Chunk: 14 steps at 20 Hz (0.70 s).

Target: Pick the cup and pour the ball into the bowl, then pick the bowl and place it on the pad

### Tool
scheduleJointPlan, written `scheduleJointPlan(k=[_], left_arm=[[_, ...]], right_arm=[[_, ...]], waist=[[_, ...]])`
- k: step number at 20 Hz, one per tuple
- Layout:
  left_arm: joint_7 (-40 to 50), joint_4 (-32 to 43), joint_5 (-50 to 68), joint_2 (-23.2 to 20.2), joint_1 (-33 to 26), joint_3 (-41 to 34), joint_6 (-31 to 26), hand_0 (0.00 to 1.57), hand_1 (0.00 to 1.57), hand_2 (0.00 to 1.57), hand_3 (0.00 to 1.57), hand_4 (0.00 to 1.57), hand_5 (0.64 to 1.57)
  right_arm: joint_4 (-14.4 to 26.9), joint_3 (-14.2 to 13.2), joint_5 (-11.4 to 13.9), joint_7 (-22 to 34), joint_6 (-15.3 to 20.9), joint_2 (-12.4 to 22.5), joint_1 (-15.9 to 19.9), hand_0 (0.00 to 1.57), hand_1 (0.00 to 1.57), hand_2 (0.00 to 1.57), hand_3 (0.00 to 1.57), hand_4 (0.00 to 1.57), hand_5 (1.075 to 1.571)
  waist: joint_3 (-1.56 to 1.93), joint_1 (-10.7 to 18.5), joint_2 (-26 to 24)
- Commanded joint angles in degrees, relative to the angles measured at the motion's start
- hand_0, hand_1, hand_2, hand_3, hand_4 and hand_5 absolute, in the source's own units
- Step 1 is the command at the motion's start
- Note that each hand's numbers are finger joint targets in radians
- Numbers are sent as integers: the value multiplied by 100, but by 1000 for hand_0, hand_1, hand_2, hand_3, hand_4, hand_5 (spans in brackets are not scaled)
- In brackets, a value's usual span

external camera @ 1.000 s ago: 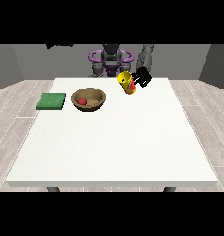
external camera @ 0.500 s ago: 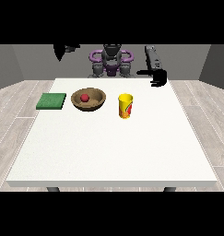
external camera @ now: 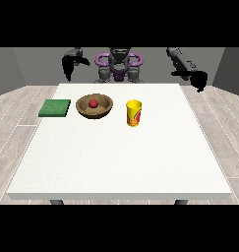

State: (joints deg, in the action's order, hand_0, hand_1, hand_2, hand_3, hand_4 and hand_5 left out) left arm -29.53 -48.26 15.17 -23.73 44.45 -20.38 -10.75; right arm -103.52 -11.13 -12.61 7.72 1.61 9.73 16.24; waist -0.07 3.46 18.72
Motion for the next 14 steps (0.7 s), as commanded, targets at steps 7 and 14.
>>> scheduleJointPlan(k=[7, 14], left_arm=[[1296, -534, 98, -1074, 973, 27, -240, 0, 0, 0, 0, 0, 1523], [1911, -674, 184, -1596, 1424, -71, -182, 0, 0, 0, 0, 0, 1548]], right_arm=[[2490, -409, -211, -1587, -431, -213, 424, 0, 0, 0, 0, 393, 1570], [3866, -598, -244, -2318, -922, 32, 750, 0, 0, 0, 0, 277, 1571]], waist=[[20, 217, 282], [19, -48, 394]])
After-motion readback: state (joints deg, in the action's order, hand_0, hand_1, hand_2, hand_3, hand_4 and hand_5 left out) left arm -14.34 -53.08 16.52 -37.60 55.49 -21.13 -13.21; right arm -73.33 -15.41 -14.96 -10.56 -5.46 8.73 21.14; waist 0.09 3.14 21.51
